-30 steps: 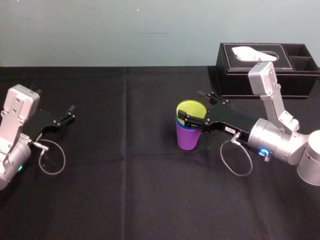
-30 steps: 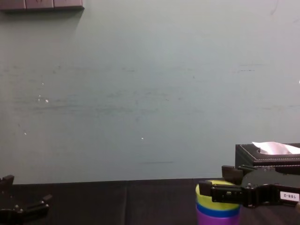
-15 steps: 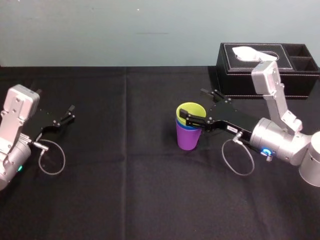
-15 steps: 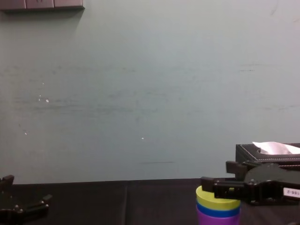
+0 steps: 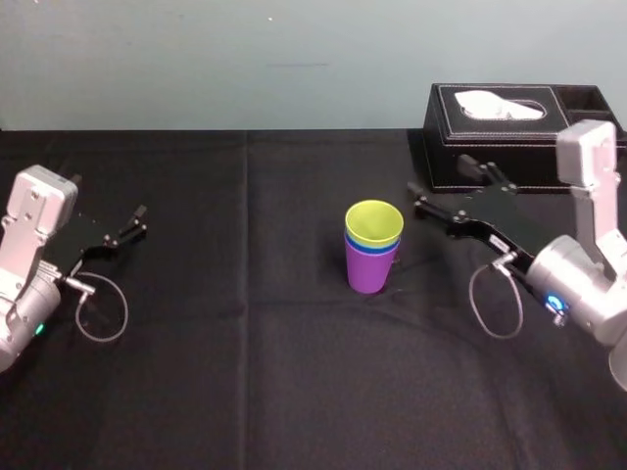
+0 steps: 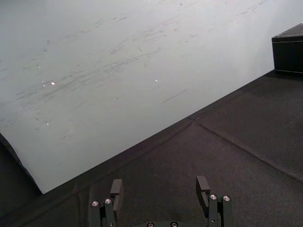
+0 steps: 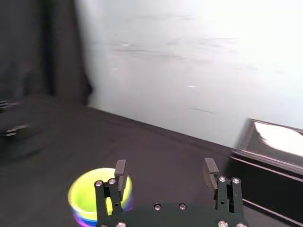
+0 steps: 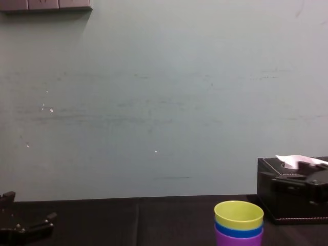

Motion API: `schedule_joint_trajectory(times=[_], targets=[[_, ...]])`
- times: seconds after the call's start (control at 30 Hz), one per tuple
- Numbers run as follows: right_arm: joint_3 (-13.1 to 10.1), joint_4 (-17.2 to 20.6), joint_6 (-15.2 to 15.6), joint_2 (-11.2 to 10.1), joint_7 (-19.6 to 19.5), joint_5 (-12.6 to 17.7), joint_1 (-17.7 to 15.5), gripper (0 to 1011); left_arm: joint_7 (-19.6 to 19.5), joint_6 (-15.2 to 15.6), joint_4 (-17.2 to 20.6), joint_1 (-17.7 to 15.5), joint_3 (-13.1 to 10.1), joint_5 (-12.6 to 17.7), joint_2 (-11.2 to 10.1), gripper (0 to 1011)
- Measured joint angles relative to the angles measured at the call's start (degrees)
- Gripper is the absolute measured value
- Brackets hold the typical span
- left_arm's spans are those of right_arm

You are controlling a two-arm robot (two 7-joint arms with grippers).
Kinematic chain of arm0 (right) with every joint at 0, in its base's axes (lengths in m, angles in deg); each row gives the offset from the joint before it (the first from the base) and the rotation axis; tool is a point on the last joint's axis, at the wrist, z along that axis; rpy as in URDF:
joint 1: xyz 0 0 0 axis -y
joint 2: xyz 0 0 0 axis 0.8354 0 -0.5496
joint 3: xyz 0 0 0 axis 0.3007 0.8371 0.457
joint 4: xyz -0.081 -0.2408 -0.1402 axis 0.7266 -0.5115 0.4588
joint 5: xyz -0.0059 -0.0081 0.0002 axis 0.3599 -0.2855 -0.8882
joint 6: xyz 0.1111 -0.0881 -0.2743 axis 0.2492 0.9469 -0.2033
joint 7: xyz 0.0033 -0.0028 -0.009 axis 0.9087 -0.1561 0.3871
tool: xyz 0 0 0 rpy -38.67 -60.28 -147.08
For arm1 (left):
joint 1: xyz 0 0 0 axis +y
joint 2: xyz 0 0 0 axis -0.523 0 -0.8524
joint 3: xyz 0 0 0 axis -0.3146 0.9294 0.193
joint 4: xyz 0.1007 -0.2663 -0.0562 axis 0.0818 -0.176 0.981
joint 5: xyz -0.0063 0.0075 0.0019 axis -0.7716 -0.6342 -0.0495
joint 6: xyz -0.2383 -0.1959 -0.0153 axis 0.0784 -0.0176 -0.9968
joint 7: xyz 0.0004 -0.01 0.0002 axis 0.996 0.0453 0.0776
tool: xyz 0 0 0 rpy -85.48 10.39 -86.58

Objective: Stack the three plastic cups sequentially using one hand.

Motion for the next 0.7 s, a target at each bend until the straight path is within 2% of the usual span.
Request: schedule_joint_trajectory(times=[0.1,0.33,0.53,0.7], targets=[[-1.8,0.8,-0.2,1.3,-5.0,-1.6,-2.6,1003,0.0,0.0,0.0,0.0,0.0,0.0,0.0,1011],[-2.7,0.0,0.6,3.8,-12.0,-6.0,-5.1,1002,0.0,0.0,0.0,0.0,0.0,0.0,0.0,1011],[-2.5,-1.6,1.2,5.4,-13.9,-8.5,-5.4,1003,0.0,0.0,0.0,0.0,0.0,0.0,0.0,1011],[-2.8,-2.2,1.1,5.8,-13.3,-8.1,-5.4,1003,0.0,0.0,0.0,0.0,0.0,0.0,0.0,1011]])
